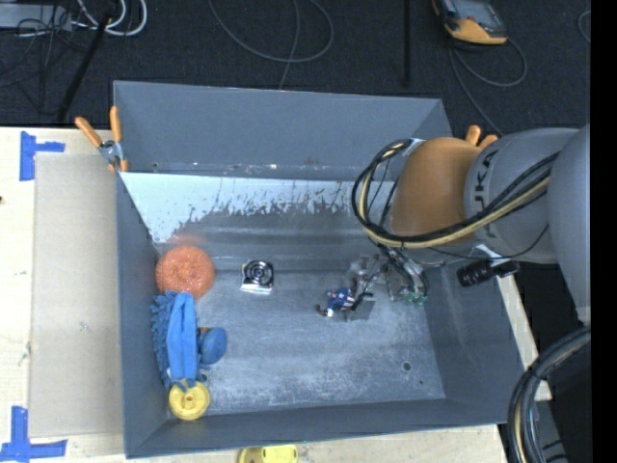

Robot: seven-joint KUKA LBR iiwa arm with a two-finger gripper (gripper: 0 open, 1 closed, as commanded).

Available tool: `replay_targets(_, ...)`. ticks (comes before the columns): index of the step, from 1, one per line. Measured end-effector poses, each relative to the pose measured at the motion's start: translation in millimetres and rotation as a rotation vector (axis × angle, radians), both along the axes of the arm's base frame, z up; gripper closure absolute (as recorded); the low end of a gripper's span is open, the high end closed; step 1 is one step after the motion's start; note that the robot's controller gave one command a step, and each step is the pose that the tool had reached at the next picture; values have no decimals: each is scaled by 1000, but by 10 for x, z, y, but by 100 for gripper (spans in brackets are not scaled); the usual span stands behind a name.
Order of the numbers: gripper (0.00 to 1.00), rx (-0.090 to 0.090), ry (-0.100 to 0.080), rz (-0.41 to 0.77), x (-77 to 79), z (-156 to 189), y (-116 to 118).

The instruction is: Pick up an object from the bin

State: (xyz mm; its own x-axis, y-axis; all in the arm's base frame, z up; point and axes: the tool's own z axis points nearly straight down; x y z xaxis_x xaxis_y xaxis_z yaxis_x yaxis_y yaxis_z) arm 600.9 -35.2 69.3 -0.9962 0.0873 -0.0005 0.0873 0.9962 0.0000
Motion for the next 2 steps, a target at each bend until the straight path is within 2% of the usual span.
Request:
replay_targets(1, 100, 0, 0, 0, 0, 0, 0)
replay_targets(2, 100, 0, 0, -7, -345, 1480, -159)
